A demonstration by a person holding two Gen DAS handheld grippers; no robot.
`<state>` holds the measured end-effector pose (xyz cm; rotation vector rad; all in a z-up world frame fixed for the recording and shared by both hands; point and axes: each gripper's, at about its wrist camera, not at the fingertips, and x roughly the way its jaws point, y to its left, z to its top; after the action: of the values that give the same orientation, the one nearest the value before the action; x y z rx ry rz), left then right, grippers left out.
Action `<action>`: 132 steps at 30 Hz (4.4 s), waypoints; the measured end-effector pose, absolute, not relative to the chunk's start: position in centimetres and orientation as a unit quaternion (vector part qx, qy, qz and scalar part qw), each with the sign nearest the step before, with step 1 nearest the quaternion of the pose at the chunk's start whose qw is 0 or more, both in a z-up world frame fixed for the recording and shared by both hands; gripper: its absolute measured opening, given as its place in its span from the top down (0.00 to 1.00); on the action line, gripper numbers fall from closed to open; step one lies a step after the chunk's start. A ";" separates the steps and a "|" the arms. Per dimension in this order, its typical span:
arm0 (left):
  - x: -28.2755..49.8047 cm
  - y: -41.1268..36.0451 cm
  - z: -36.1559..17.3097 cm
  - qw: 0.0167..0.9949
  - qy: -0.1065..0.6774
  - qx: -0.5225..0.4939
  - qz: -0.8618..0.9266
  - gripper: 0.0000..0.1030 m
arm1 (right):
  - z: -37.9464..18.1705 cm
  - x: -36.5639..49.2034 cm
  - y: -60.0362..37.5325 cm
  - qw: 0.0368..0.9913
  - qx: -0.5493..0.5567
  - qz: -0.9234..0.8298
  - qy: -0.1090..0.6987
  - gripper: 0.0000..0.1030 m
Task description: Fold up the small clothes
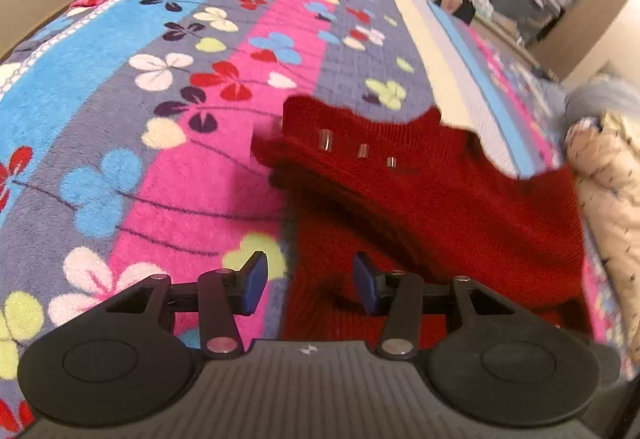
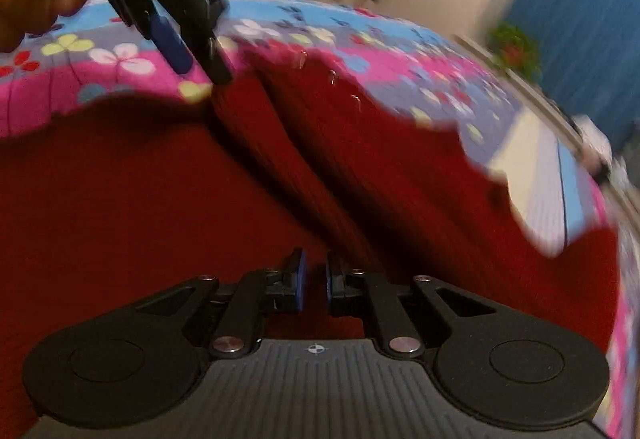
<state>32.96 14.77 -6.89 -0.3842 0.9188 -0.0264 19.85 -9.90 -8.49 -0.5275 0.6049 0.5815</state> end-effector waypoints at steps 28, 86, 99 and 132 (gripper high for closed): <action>33.7 17.0 -6.6 0.873 0.404 -0.274 0.001 0.49 | -6.0 33.7 -34.4 0.920 0.120 -0.139 0.347 0.84; 23.1 7.5 -1.5 0.956 0.279 -0.013 -0.084 0.49 | -3.8 6.8 -34.2 0.920 0.113 -0.052 0.372 0.49; 6.5 10.9 -3.3 0.941 0.335 -0.011 -0.040 0.66 | -2.0 0.2 -36.9 0.935 0.058 -0.033 0.347 0.52; 2.7 12.1 -11.6 0.880 0.448 -0.159 -0.017 0.84 | -9.3 1.1 -39.4 0.863 0.093 -0.001 0.497 0.65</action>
<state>2.66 12.11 -11.57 -0.3317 0.9330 -0.0353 1.10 -39.39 -9.33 0.1958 1.0419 -0.0013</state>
